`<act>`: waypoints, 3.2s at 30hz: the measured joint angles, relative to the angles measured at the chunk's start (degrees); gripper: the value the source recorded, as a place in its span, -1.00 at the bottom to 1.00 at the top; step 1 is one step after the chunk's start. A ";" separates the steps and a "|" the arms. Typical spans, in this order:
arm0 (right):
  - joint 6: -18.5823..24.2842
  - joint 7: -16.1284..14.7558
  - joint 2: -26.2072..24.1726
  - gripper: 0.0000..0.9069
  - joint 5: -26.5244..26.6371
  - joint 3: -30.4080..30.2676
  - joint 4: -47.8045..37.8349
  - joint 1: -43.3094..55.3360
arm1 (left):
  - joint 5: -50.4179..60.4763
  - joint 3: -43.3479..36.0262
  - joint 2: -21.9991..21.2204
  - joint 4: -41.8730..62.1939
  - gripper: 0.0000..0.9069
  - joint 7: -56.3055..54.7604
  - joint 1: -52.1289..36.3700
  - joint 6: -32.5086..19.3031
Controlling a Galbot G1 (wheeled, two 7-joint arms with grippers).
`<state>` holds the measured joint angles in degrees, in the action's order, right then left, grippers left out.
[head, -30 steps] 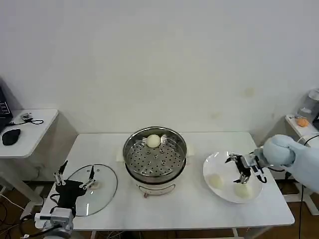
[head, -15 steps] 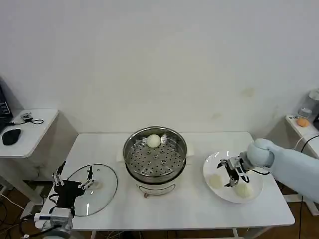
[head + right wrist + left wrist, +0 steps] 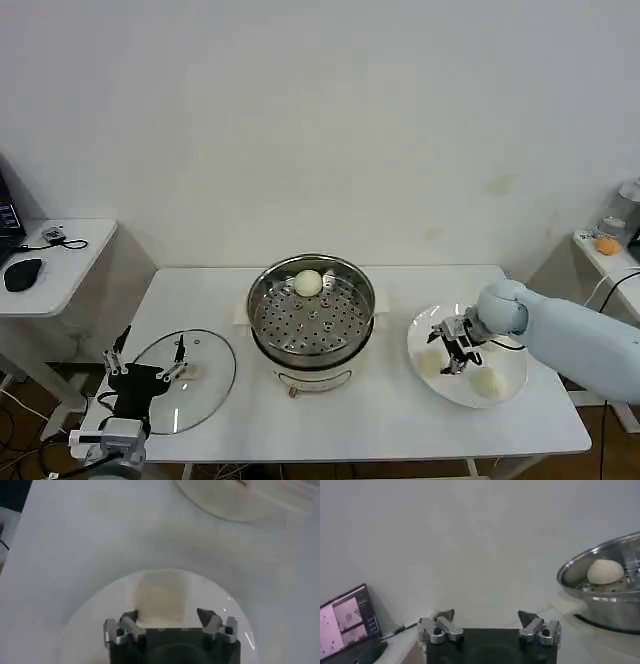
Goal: Take steamed baozi put them in steamer then cover it.
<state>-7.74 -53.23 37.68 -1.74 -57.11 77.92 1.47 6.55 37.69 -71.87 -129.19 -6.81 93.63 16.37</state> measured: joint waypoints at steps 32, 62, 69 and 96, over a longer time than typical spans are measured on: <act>0.41 -5.08 -3.93 0.29 4.46 -3.63 2.59 11.26 | 0.04 -0.37 0.22 -0.47 1.00 -0.36 -0.46 0.20; -7.60 -0.22 17.77 0.31 25.27 -14.20 0.55 37.01 | -0.71 0.93 0.96 -0.40 1.00 -0.76 -1.54 0.24; -10.16 1.16 26.83 0.31 29.05 -15.92 -3.04 35.80 | -1.28 2.04 0.77 -0.79 1.00 -1.09 -1.89 0.46; -17.28 3.69 42.09 0.31 33.88 -18.95 -13.08 27.54 | -1.81 2.27 -0.44 -2.39 1.00 -1.36 -1.70 0.66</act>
<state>-25.01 -49.54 79.77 32.14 -76.05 64.83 29.00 4.74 39.97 -72.31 -131.58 -8.17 91.93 17.03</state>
